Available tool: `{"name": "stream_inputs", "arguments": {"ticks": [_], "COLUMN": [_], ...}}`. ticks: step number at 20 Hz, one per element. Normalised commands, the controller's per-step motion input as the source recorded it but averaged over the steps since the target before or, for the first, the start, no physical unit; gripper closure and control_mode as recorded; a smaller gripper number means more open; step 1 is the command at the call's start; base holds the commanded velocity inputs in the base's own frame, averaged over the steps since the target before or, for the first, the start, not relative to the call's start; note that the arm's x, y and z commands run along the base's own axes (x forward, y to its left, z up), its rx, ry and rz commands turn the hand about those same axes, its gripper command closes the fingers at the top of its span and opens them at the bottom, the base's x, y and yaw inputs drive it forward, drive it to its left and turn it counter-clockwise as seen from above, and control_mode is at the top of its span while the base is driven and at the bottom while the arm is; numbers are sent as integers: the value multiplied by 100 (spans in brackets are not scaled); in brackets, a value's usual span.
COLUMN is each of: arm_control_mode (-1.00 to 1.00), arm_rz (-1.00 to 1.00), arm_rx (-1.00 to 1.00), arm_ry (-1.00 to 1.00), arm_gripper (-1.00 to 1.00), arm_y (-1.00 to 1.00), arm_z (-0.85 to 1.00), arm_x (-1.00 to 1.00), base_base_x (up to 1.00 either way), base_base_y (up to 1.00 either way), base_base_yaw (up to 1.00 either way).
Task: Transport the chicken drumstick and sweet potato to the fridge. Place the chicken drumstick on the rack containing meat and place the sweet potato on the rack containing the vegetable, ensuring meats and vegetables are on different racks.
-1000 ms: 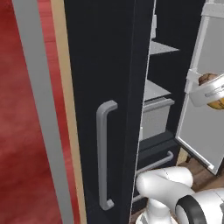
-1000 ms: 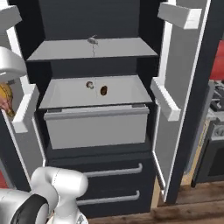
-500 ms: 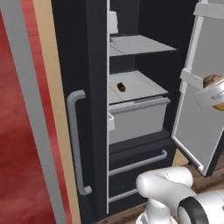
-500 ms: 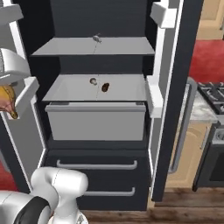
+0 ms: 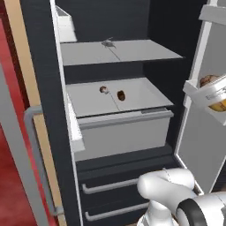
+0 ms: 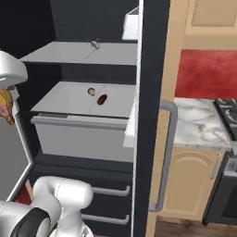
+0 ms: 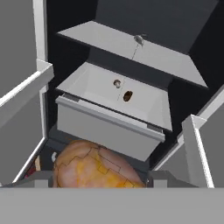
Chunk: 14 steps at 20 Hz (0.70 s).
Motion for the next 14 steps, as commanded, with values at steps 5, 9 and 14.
{"name": "stream_inputs", "arguments": {"ticks": [5,9,14], "arm_control_mode": [100,100,100], "arm_rz": [0,0,0], "arm_rx": [0,0,0], "arm_ry": [0,0,0], "arm_gripper": [100,100,100], "arm_y": [0,0,0], "arm_z": [0,0,0], "arm_x": [0,0,0], "base_base_x": [16,61,80], "base_base_y": [-30,0,-13], "base_base_yaw": [23,12,3]}}
